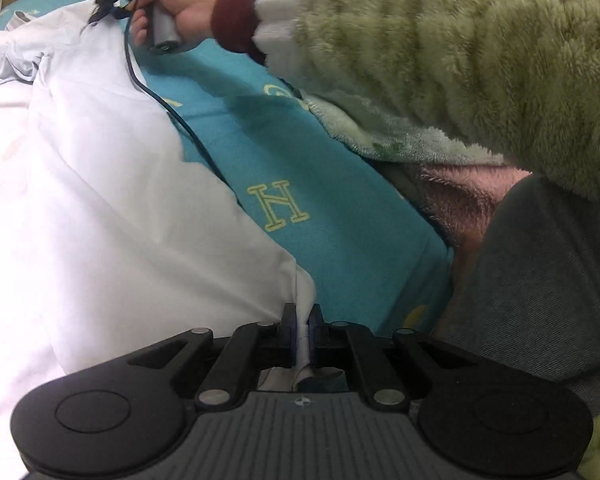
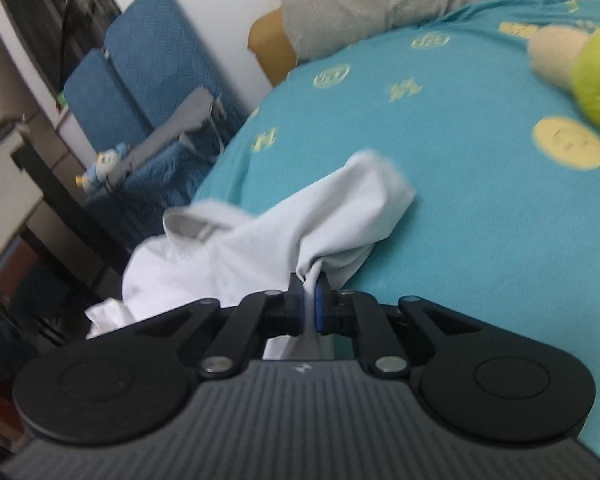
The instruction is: Fold clothes
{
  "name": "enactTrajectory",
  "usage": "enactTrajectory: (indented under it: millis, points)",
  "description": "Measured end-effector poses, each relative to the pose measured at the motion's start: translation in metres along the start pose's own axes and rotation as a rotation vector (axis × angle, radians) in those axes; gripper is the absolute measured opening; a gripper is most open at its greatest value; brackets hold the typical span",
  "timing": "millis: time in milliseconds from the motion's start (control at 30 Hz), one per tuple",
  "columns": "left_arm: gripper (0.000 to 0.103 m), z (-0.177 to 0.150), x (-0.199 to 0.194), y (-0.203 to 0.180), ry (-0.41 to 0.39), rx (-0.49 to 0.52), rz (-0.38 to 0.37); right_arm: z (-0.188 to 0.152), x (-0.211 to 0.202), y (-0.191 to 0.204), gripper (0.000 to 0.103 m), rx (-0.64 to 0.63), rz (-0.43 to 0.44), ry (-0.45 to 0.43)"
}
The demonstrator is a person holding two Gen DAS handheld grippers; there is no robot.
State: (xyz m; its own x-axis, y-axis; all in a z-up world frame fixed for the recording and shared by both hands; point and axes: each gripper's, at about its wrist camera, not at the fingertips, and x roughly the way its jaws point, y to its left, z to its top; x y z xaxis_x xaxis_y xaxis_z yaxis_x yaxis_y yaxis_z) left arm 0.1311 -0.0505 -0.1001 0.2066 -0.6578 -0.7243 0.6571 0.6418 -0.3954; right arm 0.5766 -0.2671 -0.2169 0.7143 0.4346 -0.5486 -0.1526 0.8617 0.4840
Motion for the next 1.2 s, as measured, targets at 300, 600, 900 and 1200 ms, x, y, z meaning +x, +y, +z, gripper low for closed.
enactTrajectory:
  millis: [300,600,900,1200]
  points:
    - [0.005,0.039,-0.004,-0.041,-0.034,-0.046,-0.024,0.070,-0.067,0.008,0.008,-0.051,-0.038,-0.022]
    - [0.006,0.060,0.070,-0.071,-0.016,0.013,-0.061,0.083,-0.064,-0.071,0.008,-0.069,-0.194,-0.030]
    - [0.081,0.062,0.039,-0.055,-0.137,0.040,0.037,0.054,-0.043,-0.088,0.078,-0.112,-0.232,-0.036]
    - [0.097,0.069,-0.022,-0.070,-0.298,0.048,0.200,0.036,-0.143,-0.026,0.103,-0.180,-0.249,-0.130]
